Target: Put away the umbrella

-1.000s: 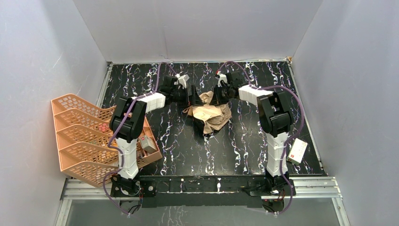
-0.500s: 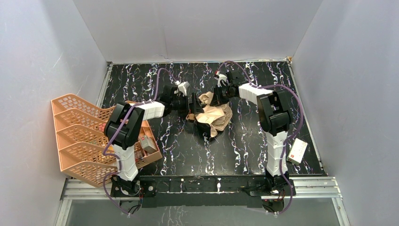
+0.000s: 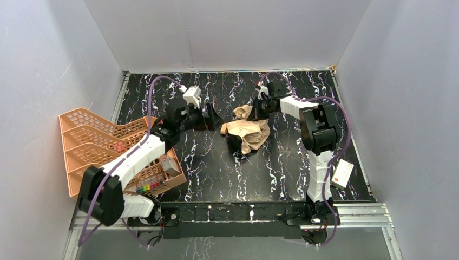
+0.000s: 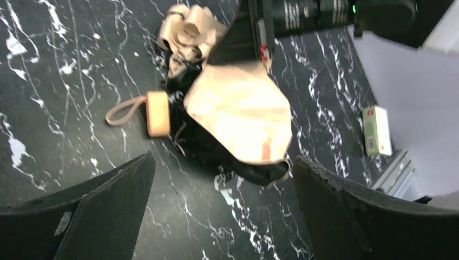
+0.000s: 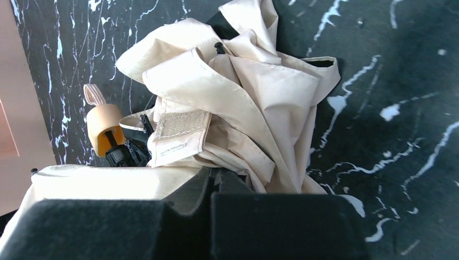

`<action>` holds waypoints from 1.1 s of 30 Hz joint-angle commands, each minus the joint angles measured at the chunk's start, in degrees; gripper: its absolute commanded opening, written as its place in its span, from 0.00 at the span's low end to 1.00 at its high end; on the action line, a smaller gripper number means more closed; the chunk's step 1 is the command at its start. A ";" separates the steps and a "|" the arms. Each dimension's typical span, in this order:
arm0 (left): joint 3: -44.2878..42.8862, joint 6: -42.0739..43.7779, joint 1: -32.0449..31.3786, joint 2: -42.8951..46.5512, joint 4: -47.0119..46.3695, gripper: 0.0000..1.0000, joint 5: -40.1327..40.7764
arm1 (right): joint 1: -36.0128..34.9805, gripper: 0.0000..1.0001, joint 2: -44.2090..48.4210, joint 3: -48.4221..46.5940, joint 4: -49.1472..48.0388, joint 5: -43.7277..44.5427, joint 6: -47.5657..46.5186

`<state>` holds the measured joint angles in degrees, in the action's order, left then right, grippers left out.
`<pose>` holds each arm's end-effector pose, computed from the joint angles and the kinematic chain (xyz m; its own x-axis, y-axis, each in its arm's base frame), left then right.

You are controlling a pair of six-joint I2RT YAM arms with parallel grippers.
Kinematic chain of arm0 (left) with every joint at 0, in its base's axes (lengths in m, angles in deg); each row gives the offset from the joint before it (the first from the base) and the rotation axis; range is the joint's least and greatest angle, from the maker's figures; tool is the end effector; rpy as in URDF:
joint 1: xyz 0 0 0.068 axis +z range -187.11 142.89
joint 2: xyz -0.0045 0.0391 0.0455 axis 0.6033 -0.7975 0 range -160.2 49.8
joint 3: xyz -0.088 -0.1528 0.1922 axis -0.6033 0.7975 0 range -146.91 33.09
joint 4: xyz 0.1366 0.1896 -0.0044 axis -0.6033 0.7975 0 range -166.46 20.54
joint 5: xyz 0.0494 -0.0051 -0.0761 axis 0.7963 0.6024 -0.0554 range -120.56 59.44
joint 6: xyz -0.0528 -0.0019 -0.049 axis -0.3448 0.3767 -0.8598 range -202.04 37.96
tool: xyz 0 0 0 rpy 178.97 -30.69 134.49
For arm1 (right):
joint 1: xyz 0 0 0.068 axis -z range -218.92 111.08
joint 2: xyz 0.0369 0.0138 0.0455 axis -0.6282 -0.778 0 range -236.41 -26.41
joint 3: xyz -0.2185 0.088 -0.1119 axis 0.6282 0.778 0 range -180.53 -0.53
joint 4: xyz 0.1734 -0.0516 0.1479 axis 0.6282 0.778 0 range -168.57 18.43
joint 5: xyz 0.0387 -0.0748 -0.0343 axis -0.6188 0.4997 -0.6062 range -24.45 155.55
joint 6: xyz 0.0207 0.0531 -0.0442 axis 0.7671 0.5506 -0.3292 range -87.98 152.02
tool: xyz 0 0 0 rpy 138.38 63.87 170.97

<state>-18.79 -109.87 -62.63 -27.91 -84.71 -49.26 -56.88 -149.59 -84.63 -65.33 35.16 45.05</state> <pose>0.2721 -0.1510 0.2802 -0.5604 -0.2226 -0.7977 0.4775 0.7002 -0.5308 0.4085 0.1642 0.1357 -0.8598 -0.0742 -0.5052 -0.3759 0.7616 0.5279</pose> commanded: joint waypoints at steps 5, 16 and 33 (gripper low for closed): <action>8.82 0.95 -22.57 8.58 5.83 0.98 24.65 | 2.14 0.03 -3.02 3.24 4.89 8.47 -0.94; 7.92 -6.53 -32.70 -6.93 -8.21 0.82 33.55 | 2.15 0.03 -2.58 3.54 4.15 6.76 -0.47; 0.45 -8.07 -33.46 -18.22 -11.43 0.55 39.75 | 2.15 0.03 -2.86 3.50 3.73 5.88 -0.57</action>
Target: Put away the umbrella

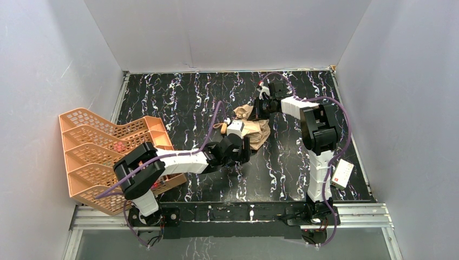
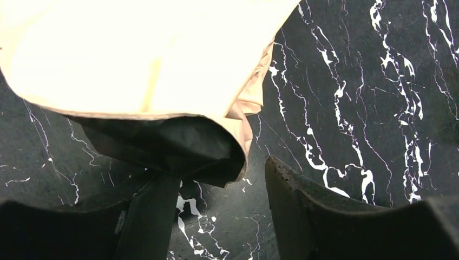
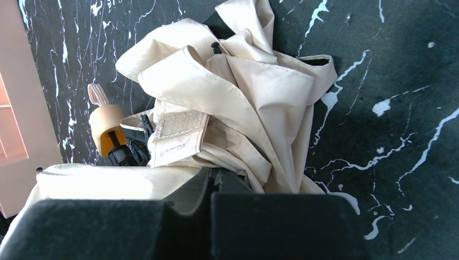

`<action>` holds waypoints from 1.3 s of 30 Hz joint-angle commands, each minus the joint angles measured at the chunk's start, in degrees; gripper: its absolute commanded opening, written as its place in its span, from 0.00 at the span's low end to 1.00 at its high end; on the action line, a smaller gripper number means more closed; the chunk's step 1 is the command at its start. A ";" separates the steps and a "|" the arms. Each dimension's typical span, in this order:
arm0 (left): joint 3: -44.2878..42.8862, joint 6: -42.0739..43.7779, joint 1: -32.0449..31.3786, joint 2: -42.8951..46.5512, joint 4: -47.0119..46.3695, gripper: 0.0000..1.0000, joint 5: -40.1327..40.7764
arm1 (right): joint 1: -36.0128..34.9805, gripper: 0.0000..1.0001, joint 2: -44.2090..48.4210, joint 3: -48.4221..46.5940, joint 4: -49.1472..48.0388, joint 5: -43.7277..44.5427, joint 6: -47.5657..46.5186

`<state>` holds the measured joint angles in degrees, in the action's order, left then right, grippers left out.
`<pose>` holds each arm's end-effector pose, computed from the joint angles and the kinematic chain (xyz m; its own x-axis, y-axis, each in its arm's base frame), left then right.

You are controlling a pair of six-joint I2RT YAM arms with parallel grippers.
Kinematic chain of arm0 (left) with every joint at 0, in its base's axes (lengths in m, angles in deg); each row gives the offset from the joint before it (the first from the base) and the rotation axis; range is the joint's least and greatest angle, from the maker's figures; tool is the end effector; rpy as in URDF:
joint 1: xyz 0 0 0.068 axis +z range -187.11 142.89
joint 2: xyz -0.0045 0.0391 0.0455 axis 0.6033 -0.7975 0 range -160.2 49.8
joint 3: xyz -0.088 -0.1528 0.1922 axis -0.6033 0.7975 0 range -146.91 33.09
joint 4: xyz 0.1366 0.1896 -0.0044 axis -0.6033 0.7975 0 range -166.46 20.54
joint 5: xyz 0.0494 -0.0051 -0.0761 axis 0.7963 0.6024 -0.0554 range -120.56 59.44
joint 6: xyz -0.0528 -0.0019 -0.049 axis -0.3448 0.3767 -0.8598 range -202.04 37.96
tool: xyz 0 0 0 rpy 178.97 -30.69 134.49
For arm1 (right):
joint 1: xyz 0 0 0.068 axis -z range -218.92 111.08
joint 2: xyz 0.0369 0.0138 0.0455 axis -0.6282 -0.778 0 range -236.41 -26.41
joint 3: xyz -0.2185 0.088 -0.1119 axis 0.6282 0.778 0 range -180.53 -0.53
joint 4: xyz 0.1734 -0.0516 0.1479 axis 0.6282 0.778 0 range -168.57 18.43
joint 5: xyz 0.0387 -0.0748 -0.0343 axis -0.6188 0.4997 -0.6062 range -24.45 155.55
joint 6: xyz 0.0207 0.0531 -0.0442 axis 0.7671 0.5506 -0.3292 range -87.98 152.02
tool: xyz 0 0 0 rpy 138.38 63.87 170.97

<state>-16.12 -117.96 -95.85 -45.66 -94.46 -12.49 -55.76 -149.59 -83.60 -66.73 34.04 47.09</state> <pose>0.1981 -0.2906 0.1882 -0.5926 -0.0988 -0.7994 0.3992 0.8260 -0.3980 0.4100 0.1567 0.1330 -0.8722 -0.0323 -0.4881 -0.3402 0.7571 0.5577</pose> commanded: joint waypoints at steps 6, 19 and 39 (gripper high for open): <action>-3.08 1.34 -0.23 -0.98 -0.93 0.29 3.16 | 1.07 0.03 -2.81 2.52 5.26 7.07 -2.85; -4.24 12.15 -0.23 11.29 8.08 0.00 4.77 | 1.02 0.02 -2.83 2.47 5.57 7.65 -3.55; -14.60 23.31 0.66 21.37 22.94 0.00 -16.44 | 1.05 0.02 -3.61 1.95 6.22 7.29 -4.43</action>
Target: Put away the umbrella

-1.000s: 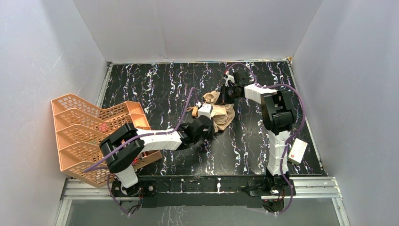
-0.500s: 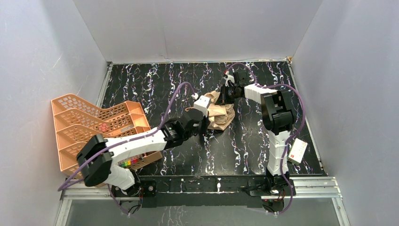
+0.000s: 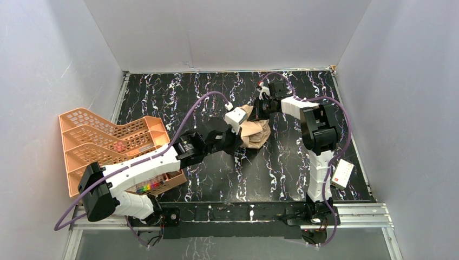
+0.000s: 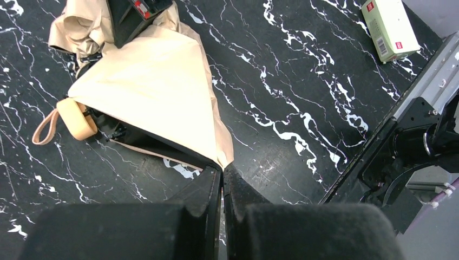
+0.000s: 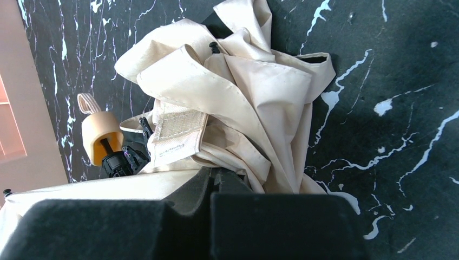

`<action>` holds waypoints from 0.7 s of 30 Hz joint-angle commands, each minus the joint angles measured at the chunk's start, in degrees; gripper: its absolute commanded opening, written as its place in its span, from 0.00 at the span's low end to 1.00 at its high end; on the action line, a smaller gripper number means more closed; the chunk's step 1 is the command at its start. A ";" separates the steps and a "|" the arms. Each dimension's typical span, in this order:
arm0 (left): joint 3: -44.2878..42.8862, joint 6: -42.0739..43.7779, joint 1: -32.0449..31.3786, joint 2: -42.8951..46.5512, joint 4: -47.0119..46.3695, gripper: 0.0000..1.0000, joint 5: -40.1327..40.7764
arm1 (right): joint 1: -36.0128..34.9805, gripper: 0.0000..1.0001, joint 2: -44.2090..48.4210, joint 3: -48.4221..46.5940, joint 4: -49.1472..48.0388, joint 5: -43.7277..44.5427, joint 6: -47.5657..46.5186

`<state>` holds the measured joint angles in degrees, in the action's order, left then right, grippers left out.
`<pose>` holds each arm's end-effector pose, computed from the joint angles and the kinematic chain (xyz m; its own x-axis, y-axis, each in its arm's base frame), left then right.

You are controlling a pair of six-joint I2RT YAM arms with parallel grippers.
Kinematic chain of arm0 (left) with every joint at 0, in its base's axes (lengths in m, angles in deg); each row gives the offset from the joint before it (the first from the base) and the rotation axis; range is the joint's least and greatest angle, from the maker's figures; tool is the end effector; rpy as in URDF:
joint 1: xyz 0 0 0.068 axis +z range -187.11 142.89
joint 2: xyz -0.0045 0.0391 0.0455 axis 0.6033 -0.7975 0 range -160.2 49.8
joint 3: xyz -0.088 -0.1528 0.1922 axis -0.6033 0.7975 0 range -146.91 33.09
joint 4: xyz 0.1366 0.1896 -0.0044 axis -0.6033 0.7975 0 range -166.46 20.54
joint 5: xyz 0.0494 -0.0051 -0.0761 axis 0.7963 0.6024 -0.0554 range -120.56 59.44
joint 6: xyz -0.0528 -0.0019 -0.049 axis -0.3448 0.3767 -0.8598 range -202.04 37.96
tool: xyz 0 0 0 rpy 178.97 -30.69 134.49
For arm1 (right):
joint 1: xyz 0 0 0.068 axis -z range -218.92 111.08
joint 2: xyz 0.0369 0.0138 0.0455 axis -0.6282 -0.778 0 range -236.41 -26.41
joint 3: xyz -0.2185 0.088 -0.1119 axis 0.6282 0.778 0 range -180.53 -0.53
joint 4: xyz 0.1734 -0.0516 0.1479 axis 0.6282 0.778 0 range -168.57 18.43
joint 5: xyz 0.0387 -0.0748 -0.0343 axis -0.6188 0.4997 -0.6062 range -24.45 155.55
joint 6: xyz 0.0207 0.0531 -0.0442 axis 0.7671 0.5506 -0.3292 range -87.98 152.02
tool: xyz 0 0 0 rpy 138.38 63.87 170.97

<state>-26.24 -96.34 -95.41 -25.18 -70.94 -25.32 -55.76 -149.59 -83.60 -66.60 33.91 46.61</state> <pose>0.1637 -0.2545 0.3081 -0.3822 0.1506 -0.9117 0.7308 0.6531 -0.1985 0.4098 0.1568 0.1329 -0.8706 -0.0394 -0.4905 -0.3471 0.7558 0.5553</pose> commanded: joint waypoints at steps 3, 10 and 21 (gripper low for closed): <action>-3.59 -0.23 1.15 0.71 -1.05 0.04 -1.92 | 1.02 0.02 -3.60 1.94 6.14 7.38 -4.09; 4.96 -10.44 1.59 4.16 -4.58 0.69 -0.91 | 1.08 0.02 -3.60 1.69 6.14 7.16 -3.96; 10.22 -15.61 1.62 6.41 -7.97 0.90 3.79 | 1.06 0.02 -3.72 1.59 6.40 6.94 -4.39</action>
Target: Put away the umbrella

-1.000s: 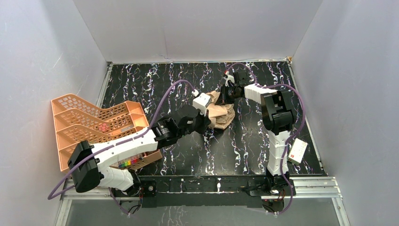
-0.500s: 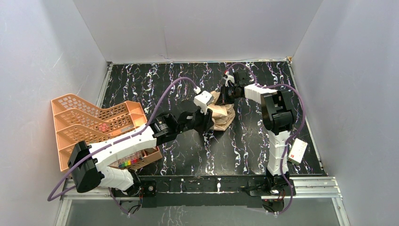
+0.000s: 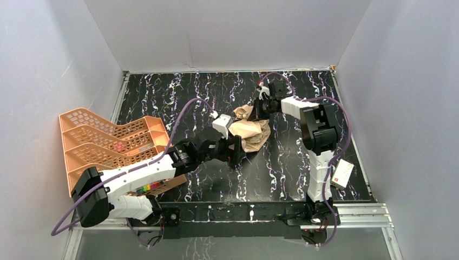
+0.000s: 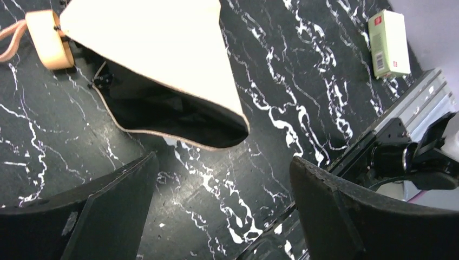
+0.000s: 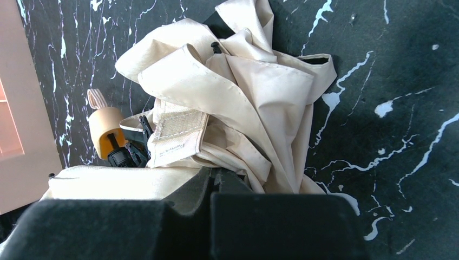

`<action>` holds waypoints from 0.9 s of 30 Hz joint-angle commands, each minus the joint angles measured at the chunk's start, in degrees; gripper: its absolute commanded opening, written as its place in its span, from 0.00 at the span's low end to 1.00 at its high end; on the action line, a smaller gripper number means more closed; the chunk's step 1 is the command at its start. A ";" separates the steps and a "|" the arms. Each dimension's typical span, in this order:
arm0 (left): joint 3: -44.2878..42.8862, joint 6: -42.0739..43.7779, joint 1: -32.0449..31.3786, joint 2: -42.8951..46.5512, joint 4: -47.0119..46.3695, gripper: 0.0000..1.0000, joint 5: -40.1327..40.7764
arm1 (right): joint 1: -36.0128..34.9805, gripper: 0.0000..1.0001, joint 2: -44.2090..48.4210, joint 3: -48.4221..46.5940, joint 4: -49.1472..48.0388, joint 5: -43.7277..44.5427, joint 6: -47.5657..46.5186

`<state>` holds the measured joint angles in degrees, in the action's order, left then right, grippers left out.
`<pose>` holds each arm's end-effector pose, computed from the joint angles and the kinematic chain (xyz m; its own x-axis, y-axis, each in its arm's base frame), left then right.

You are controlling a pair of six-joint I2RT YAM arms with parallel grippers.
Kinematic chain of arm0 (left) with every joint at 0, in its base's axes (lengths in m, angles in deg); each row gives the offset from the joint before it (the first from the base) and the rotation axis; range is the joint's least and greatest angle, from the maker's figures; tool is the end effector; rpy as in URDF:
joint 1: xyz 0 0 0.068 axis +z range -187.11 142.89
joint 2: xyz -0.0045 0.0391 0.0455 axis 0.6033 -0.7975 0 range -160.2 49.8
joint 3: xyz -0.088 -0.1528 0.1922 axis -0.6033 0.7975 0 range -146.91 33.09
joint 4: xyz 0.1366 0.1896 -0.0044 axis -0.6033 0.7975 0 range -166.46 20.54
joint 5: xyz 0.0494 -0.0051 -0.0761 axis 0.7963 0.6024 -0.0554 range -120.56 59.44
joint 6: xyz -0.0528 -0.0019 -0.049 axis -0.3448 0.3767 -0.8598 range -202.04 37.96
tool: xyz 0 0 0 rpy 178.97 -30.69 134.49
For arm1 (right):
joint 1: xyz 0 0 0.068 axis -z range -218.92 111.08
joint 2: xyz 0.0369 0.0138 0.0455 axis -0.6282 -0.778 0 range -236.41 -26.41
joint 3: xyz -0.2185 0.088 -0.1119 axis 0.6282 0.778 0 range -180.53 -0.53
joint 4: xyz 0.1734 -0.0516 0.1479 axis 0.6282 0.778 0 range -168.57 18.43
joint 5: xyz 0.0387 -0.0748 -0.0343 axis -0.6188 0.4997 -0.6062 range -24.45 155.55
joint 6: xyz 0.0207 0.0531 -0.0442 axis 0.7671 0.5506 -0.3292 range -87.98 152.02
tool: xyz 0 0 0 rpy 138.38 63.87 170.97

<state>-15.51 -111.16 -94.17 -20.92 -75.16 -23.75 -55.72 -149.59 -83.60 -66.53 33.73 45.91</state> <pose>0.1588 -0.2320 0.2726 -0.5656 -0.0158 -0.8245 0.5711 0.7138 -0.4055 0.4096 0.1566 0.1329 -0.8671 -0.0487 -0.4957 -0.3576 0.7537 0.5515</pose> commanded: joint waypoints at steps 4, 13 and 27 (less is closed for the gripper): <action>-2.12 1.71 1.56 0.00 -6.26 0.87 -0.19 | 1.00 0.02 -3.62 1.59 6.25 6.94 -3.76; -4.41 2.43 9.64 -6.45 -9.58 0.77 -9.74 | 1.05 0.02 -3.61 1.94 6.07 6.58 -3.86; -4.48 1.14 10.92 -7.83 -11.45 0.25 -24.02 | 1.04 0.01 -3.78 0.87 5.98 6.94 -4.00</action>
<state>-19.25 -109.24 -83.30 -31.28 -84.93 -41.74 -55.70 -149.59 -83.62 -66.55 33.49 45.34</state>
